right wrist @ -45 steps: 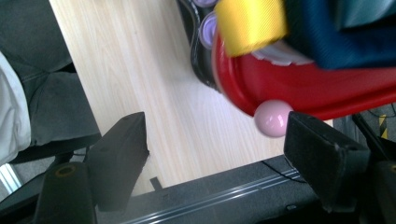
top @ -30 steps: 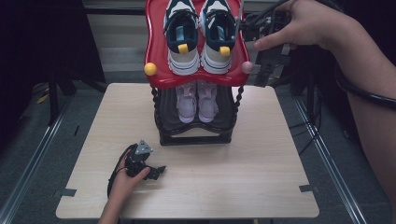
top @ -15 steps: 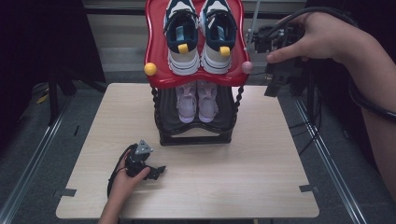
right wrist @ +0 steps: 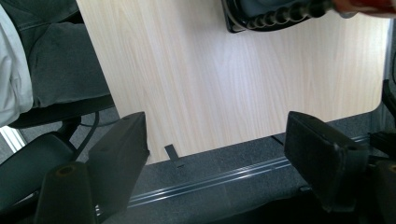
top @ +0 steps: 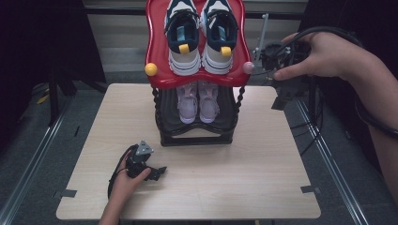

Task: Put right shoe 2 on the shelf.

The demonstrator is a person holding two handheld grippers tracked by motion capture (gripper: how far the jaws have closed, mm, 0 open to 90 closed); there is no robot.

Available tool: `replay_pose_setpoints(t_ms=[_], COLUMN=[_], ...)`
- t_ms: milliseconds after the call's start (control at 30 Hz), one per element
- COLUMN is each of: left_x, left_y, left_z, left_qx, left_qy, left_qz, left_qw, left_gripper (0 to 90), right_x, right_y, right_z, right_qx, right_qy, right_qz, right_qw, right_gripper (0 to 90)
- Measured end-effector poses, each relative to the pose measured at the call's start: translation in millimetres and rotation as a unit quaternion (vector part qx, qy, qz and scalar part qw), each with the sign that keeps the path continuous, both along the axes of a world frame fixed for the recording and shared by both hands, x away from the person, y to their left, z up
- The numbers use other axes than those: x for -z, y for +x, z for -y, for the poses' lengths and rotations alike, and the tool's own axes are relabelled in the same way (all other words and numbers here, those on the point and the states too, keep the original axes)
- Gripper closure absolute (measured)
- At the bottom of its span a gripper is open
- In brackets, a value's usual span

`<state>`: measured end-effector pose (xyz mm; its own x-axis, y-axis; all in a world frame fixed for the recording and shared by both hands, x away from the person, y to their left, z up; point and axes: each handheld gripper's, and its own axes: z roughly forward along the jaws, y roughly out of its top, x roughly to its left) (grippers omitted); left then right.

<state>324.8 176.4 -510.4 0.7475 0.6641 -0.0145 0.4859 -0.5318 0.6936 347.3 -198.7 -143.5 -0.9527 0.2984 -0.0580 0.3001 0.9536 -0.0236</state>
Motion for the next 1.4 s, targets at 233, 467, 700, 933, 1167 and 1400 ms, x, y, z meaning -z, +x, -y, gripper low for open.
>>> replay_pose_setpoints(t_ms=[233,467,700,933,1167,1400], left_x=[-0.3,-0.4,-0.3,0.0,0.1,0.0], left_y=[0.1,0.0,-0.1,-0.2,-0.2,-0.1], left_z=[-0.2,-0.2,-0.1,0.3,0.4,0.3], left_qx=[0.002,0.001,0.001,-0.002,-0.002,-0.002], left_qy=[0.001,0.001,0.000,-0.004,-0.004,-0.003], left_qz=[-0.002,-0.002,-0.003,-0.001,-0.001,-0.001], left_qw=[1.0000,1.0000,1.0000,1.0000,1.0000,1.0000], left_gripper=[0.0,0.0,0.0,0.0,0.0,0.0], right_x=[15.3,31.7,50.5,70.3,96.7,126.9], right_y=[-2.7,-5.4,-10.2,-14.1,-17.5,-20.1], right_z=[3.5,8.0,12.1,16.1,19.5,22.2], right_qx=[-0.002,-0.002,-0.002,-0.003,-0.006,-0.004], right_qy=[-0.004,0.000,0.000,-0.001,0.012,0.014], right_qz=[-0.002,-0.004,-0.009,-0.013,-0.019,-0.037], right_qw=[1.0000,1.0000,1.0000,0.9999,0.9997,0.9992], right_gripper=[21.6,21.8,22.1,21.9,21.2,19.6])
